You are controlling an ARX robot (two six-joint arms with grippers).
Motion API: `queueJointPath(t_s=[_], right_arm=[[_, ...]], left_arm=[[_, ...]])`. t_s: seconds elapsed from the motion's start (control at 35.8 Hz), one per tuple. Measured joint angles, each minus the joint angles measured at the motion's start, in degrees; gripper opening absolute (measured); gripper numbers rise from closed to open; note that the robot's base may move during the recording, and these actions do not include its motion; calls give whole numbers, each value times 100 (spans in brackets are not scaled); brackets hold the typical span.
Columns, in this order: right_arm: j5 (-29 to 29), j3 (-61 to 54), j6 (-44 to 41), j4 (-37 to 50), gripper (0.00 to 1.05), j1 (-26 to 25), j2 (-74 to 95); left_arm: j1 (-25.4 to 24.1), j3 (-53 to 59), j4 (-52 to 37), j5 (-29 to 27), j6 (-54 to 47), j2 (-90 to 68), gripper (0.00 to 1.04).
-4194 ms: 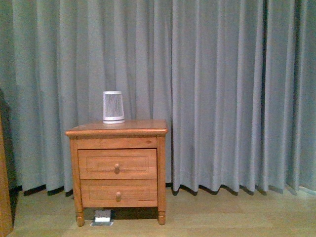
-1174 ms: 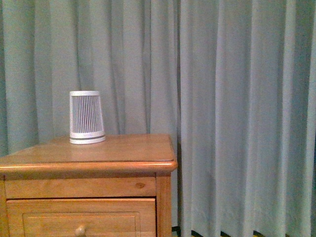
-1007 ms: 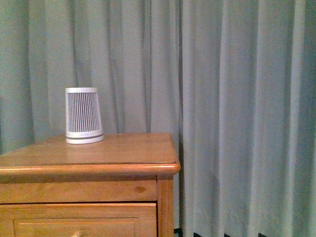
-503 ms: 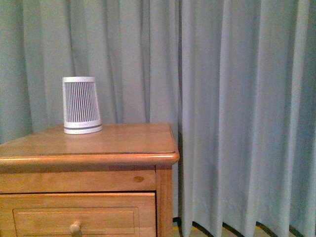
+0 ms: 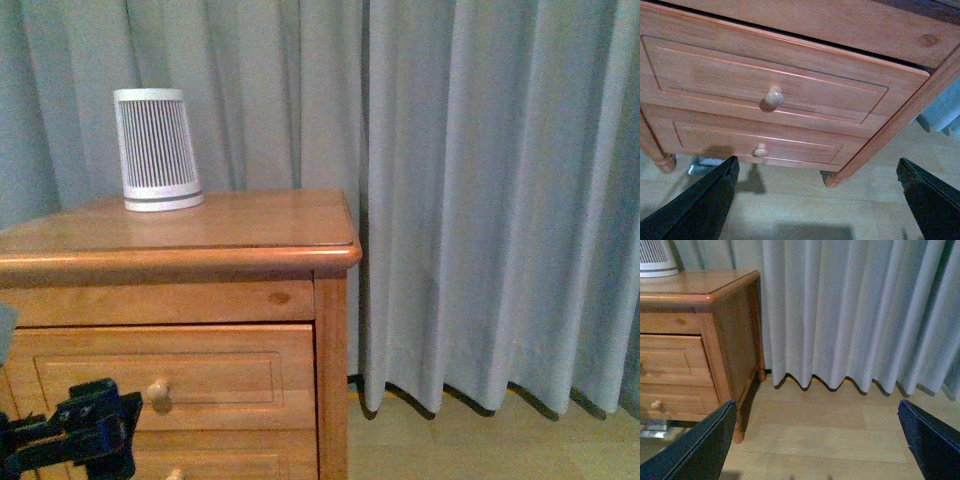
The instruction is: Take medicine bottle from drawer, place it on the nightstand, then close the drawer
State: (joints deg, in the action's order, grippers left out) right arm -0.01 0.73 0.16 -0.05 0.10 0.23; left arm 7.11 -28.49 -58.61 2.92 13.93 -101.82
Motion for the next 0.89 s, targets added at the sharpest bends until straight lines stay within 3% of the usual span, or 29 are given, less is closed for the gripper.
queueJointPath(t_s=[0.56,0.89], right_arm=[[0,0,0,0,98,0,0],[0,0,0,0,98,0,0]], left_arm=[[68,-1436,-1150,-33,-693,-2221,98],[55,-2540,-1091,22,-1217,-3154,98]])
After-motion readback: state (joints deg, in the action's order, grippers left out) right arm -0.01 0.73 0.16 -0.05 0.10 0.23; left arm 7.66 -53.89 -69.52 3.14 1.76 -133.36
